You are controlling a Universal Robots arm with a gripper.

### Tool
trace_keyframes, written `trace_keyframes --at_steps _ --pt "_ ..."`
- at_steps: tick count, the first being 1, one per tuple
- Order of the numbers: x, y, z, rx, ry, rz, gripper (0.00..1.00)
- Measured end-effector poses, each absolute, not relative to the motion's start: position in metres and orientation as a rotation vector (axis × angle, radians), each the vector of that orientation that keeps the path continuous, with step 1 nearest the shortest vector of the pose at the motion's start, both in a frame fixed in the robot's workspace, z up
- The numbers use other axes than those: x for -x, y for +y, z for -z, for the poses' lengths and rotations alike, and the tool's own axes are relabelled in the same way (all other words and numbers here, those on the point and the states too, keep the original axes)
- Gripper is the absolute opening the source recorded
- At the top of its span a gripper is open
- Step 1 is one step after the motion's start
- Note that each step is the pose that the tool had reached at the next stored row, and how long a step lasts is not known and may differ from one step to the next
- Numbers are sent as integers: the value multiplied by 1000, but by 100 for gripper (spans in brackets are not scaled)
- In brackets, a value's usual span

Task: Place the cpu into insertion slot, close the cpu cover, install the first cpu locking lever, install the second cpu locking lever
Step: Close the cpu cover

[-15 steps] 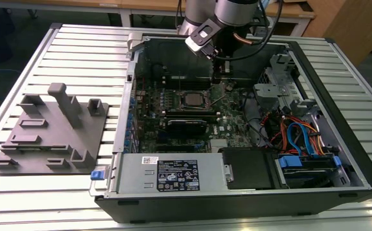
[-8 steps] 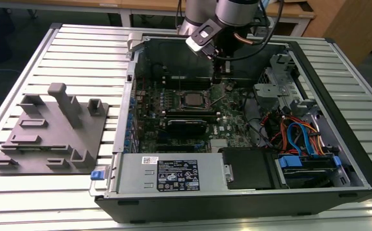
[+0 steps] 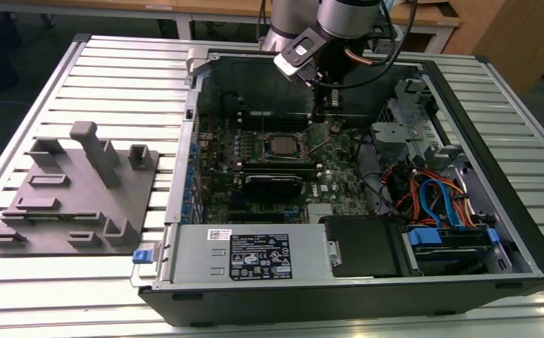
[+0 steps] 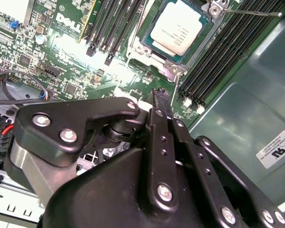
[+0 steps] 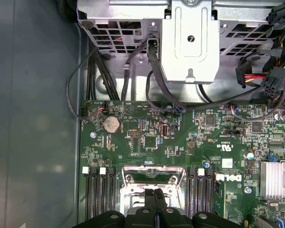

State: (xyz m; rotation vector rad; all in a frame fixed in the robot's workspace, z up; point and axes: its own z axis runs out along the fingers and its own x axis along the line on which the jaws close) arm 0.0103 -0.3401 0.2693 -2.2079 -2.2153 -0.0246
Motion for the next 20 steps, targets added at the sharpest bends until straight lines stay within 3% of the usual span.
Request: trace_keyframes --at_steps 20 --pt "-15 -340 -269 2208 -2215 25 10"
